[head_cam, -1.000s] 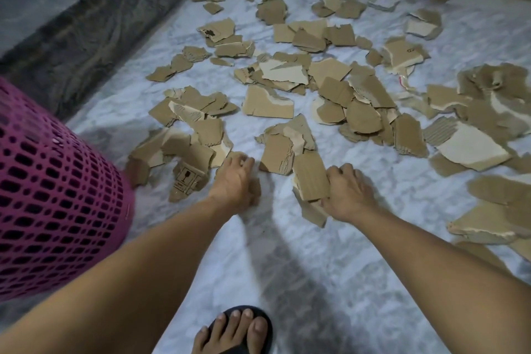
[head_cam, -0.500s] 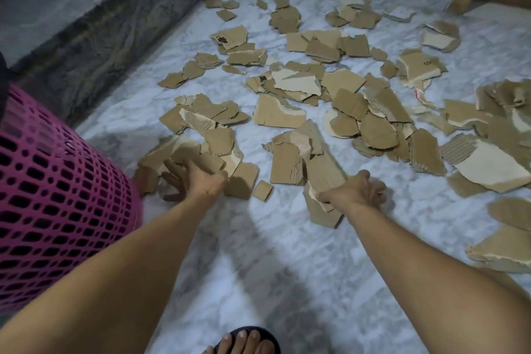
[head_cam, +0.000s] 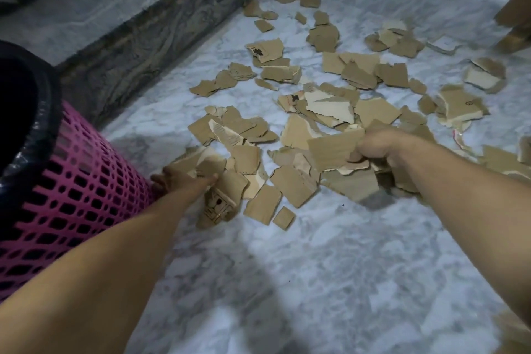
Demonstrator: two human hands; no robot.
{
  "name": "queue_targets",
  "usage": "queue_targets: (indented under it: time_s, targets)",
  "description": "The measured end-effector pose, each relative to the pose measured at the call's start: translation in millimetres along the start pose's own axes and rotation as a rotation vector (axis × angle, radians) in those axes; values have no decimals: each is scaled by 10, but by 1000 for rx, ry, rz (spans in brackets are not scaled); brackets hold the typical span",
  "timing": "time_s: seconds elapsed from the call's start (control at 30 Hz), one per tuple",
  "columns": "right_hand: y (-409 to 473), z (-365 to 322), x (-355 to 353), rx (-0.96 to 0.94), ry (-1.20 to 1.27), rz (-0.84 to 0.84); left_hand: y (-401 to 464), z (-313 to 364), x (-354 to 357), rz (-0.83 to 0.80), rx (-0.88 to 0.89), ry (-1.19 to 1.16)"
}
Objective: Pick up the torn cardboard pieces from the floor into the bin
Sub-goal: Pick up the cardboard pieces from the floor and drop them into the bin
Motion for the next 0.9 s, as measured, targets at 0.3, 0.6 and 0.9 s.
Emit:
queue_targets:
  time_s: [0.3,0.6,0.9]
  targets:
    - [400,-501,758,6,-29,-205,408,-138,536,-35,64,-79]
    - [632,-425,1040,83,62,-29,-280,302,149,8,20,134]
    - [600,-279,1120,-28,173,-116,-300,472,297,-83,36,-138]
Point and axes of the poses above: each hand's wrist, its own y-axis towards the middle knuckle, its own x-axis out of the palm, z = x × y, the point moved 1 cm from there along y, towards the middle knuckle, and after that the axes turned 3 degrees about x, right-handed, at the moved point
